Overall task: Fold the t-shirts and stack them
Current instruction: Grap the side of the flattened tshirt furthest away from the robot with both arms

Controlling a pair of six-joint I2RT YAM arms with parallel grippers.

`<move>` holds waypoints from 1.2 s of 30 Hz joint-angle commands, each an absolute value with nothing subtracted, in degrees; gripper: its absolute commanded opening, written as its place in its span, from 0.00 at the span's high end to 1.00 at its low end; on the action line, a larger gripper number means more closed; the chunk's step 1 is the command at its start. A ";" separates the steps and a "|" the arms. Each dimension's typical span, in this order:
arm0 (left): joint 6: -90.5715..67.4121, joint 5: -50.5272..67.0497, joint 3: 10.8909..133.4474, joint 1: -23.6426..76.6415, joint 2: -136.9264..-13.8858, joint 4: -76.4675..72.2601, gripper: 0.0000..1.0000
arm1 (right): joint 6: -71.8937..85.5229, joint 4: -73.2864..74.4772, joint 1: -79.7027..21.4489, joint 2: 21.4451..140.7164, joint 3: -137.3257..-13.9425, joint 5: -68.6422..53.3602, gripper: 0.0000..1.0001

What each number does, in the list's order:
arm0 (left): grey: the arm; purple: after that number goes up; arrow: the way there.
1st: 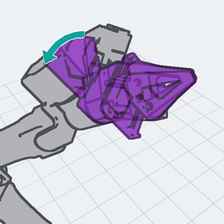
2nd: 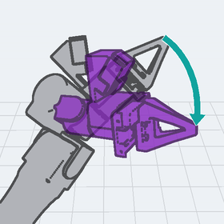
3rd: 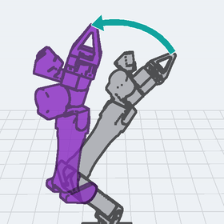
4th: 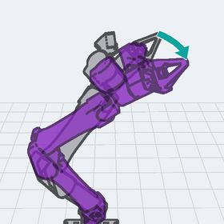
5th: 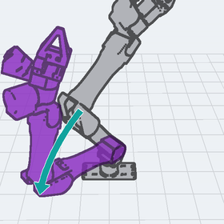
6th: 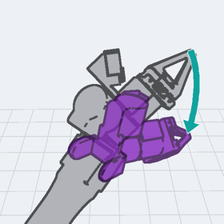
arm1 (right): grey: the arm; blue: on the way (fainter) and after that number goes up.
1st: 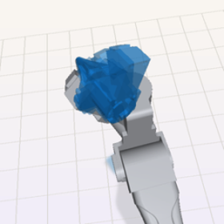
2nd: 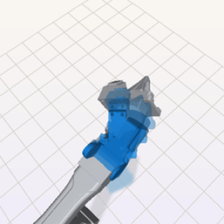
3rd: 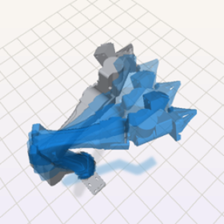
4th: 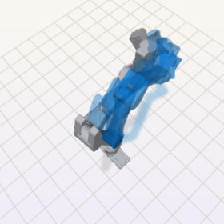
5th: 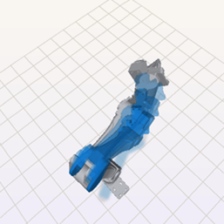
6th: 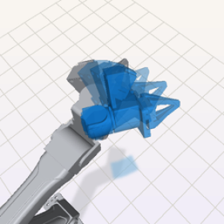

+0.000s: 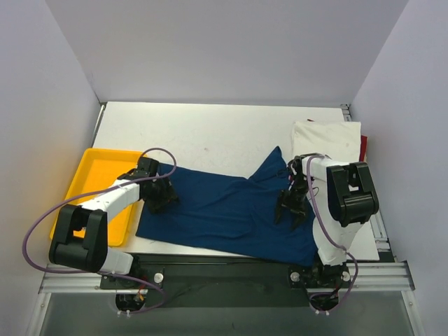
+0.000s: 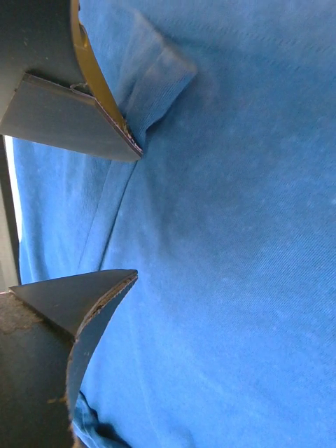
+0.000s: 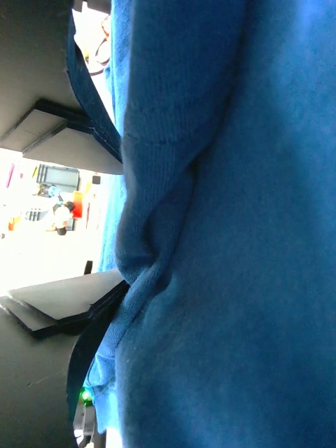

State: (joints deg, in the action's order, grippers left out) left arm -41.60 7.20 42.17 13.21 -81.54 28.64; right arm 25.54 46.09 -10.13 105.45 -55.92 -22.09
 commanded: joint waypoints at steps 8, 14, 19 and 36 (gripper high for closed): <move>-42.01 7.56 51.83 14.06 -77.69 34.54 0.26 | 21.88 50.79 -8.79 100.81 -67.13 -17.75 0.43; -41.31 5.89 59.41 14.06 -80.59 34.98 0.26 | 21.01 52.12 -8.61 103.26 -82.57 -16.53 0.42; -39.91 5.27 63.62 14.06 -84.19 34.28 0.26 | 20.04 50.10 -8.44 114.06 -96.74 -10.56 0.43; -37.44 5.01 73.30 13.97 -92.19 36.12 0.26 | 20.39 42.80 -7.29 139.30 -126.03 -8.96 0.46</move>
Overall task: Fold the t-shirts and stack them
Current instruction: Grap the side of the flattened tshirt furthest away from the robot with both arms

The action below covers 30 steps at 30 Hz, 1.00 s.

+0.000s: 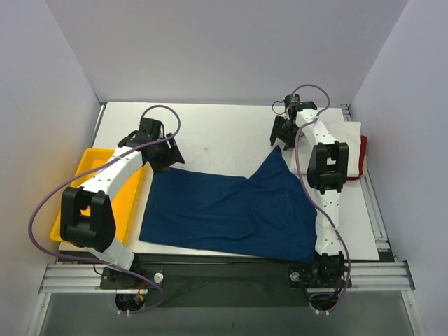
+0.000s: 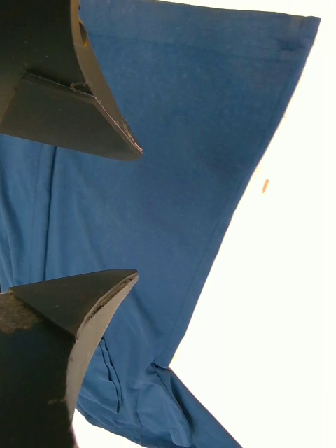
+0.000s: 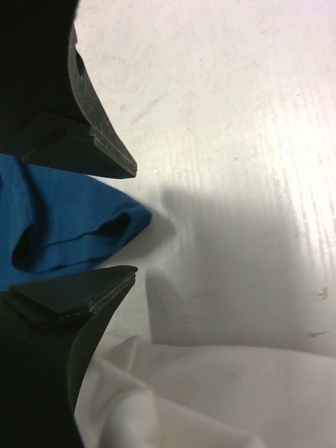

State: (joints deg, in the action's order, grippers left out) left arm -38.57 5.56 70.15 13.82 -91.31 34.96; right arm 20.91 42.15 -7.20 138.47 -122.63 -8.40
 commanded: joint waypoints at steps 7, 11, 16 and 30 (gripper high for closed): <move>-37.09 4.75 74.62 13.80 -93.69 36.74 0.26 | 19.51 42.63 -7.29 139.05 -123.05 -10.37 0.61; -36.65 3.96 75.06 13.62 -94.92 37.09 0.26 | 18.81 42.71 -7.29 138.08 -121.29 -9.67 0.76; -33.94 0.45 77.69 13.45 -98.86 38.58 0.27 | 18.81 42.80 -7.12 136.94 -119.89 -8.70 1.00; -23.91 -12.12 90.35 9.41 -112.22 43.50 0.37 | 20.92 42.80 -3.25 126.13 -112.76 -8.44 1.00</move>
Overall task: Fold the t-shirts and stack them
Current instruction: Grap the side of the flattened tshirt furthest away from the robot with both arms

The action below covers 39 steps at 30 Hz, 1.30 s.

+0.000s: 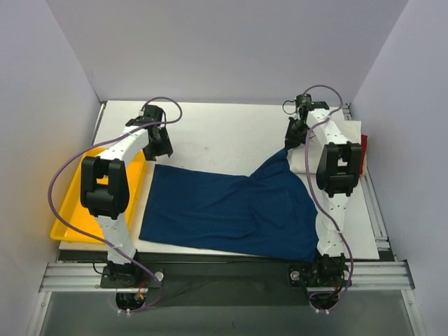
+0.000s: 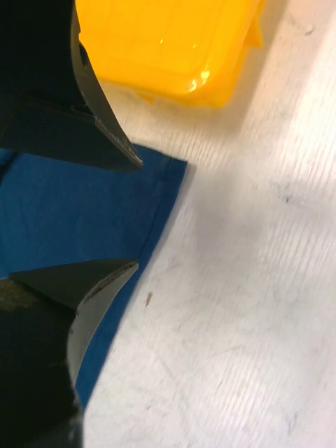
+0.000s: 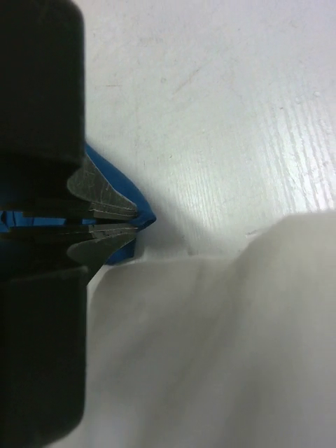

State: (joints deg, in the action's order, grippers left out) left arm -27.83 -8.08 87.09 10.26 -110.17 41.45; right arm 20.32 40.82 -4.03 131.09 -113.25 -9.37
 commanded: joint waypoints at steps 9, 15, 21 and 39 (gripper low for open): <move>-22.06 -13.45 94.30 8.44 -117.67 45.52 0.52 | 21.71 42.98 -2.64 125.51 -112.50 -8.53 1.00; -21.36 -13.71 96.59 8.44 -120.41 46.93 0.59 | 21.80 43.15 -2.29 125.24 -112.24 -8.61 1.00; -21.88 -15.03 95.81 8.44 -120.68 47.37 0.59 | 22.15 43.16 -1.85 124.80 -111.71 -8.26 1.00; -22.06 -12.57 95.19 9.05 -122.08 46.32 0.56 | 23.20 43.15 -0.09 123.05 -110.30 -6.77 1.00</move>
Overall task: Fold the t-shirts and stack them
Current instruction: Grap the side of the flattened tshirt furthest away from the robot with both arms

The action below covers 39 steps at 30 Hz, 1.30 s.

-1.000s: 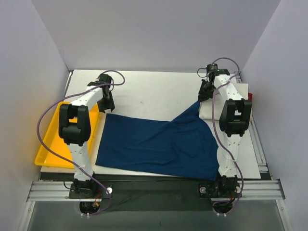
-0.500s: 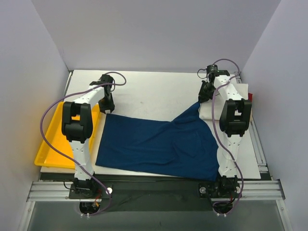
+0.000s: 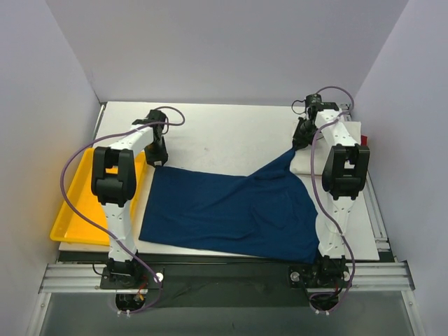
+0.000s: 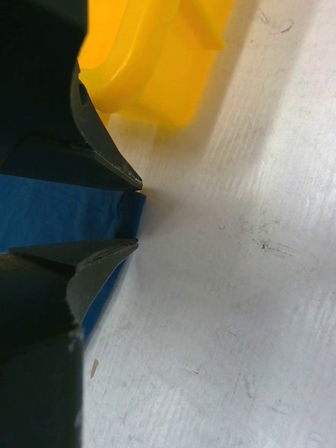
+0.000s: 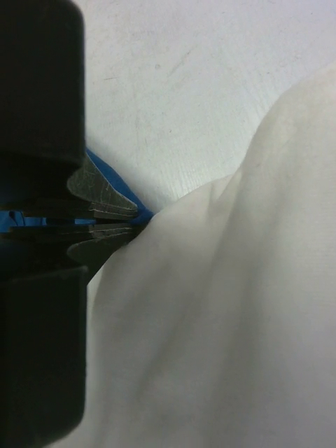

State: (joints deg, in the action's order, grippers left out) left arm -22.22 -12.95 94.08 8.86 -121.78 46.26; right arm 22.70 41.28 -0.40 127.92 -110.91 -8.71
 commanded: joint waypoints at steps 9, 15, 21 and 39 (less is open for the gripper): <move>-22.15 -12.57 93.78 9.49 -121.99 45.79 0.72 | 23.64 43.24 -0.18 122.78 -109.86 -6.50 1.00; -20.74 -12.39 94.83 9.67 -123.22 46.05 0.91 | 24.08 43.24 -0.09 121.91 -109.86 -6.50 1.00; -19.16 -10.73 96.59 9.76 -123.40 45.97 1.00 | 26.27 43.24 1.58 120.32 -110.92 -8.52 1.00; -21.01 -5.89 106.97 8.62 -119.98 45.26 1.00 | 31.20 43.77 3.60 117.69 -117.34 -17.84 1.00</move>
